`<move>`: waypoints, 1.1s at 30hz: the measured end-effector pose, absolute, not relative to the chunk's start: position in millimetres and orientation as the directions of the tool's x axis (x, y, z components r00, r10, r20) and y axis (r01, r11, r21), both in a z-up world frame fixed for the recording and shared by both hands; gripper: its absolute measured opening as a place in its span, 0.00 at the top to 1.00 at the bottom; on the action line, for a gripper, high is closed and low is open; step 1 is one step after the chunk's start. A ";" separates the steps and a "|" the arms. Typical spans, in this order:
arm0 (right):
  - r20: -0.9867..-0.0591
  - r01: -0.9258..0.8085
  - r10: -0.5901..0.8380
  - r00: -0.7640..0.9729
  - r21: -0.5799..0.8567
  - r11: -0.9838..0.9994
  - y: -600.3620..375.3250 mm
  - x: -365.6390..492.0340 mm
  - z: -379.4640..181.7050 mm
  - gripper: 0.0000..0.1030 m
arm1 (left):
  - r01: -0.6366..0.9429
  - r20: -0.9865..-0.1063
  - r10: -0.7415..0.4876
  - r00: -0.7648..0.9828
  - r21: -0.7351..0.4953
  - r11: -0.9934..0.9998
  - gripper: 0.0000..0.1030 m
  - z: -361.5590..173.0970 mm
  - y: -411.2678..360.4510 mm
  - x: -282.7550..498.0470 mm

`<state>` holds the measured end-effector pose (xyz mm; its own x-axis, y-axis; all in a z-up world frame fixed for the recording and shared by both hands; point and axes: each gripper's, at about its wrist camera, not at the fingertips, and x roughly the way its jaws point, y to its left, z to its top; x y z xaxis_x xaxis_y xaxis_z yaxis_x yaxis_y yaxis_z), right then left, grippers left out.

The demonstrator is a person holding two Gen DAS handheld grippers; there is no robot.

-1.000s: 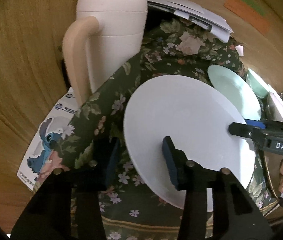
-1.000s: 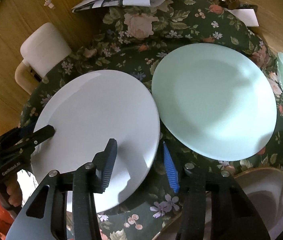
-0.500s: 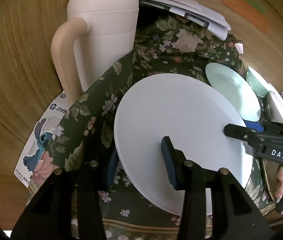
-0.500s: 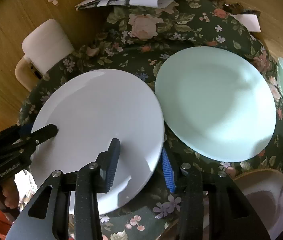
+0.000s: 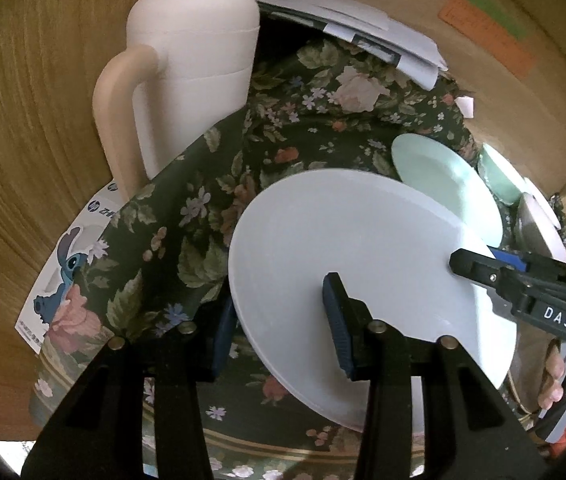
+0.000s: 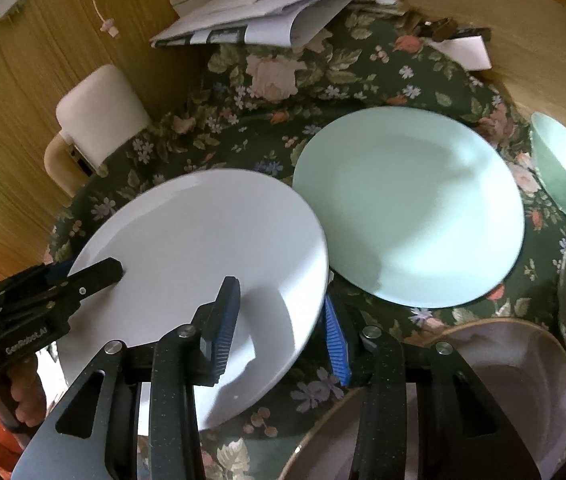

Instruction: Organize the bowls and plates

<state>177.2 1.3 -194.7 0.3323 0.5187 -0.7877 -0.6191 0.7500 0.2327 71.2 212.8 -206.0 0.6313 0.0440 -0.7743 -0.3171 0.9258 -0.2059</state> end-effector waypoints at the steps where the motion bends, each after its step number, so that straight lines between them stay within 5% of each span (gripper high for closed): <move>1: -0.785 -0.619 0.520 0.337 0.232 0.750 -1.4 175.8 -193.4 0.64 | -0.316 -0.772 0.045 0.634 -0.206 0.926 0.59 -204.8 211.3 71.6; 33: -0.666 -0.541 0.534 0.521 0.227 0.810 -88.7 143.9 -140.1 0.64 | -0.172 -0.685 -0.011 0.728 -0.199 0.965 0.59 -148.2 138.5 64.3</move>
